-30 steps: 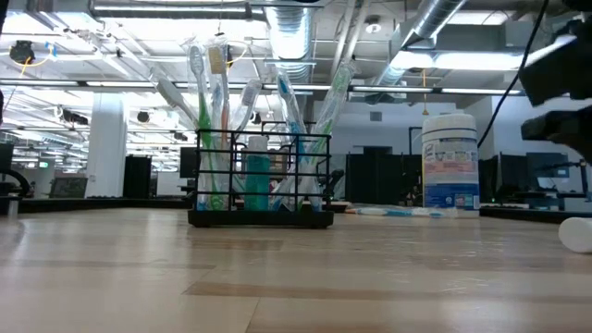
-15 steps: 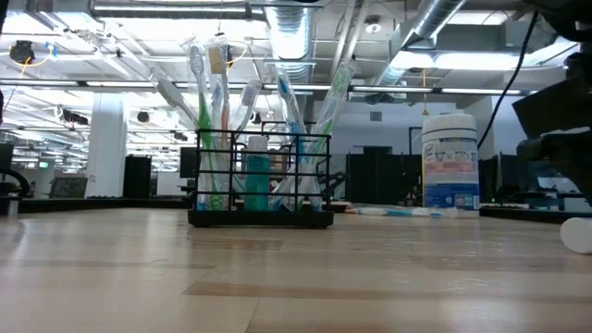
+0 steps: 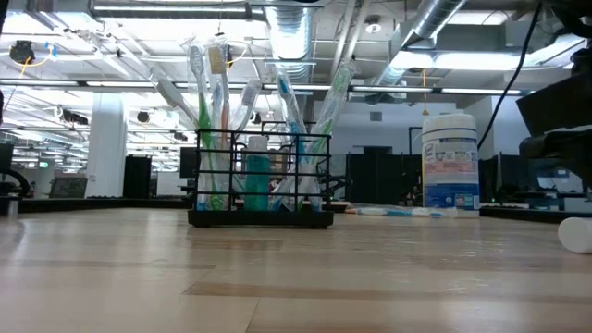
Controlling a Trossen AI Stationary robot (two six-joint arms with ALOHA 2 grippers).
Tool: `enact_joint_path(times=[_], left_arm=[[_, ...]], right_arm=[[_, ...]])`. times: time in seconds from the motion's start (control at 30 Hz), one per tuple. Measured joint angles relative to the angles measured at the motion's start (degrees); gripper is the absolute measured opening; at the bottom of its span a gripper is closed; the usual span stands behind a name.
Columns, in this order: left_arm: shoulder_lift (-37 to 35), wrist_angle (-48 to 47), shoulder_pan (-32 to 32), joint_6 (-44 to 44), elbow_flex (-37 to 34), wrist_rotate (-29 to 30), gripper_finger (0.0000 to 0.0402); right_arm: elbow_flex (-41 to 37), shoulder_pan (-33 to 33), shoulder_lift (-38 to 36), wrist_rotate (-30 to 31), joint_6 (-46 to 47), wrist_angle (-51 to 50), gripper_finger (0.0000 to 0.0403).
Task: Pick & Place toothbrushing station
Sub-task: Put the blue mouthwash into the wire organizer
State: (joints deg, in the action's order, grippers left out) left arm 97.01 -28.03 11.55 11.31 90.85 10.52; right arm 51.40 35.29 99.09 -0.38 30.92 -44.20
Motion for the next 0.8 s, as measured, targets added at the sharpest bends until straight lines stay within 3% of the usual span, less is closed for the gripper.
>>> enact_joint_path(times=[0.2, 0.47, 0.8], left_arm=[[0.0, 0.0, 0.0, 0.02, 0.0, -0.02, 0.0182], [0.0, -0.01, 0.0, 0.0, 0.0, -0.02, 0.0182], [0.0, 0.0, 0.0, 0.0, 0.0, -0.04, 0.0182]], right_arm=[[-0.02, 0.0, 0.02, 0.01, -0.54, -0.09, 0.0134], [-0.13, -0.04, -0.21, 0.02, -0.85, -0.18, 0.0153], [-0.44, -0.17, -5.97, 3.33, -1.08, -0.81, 0.0116]])
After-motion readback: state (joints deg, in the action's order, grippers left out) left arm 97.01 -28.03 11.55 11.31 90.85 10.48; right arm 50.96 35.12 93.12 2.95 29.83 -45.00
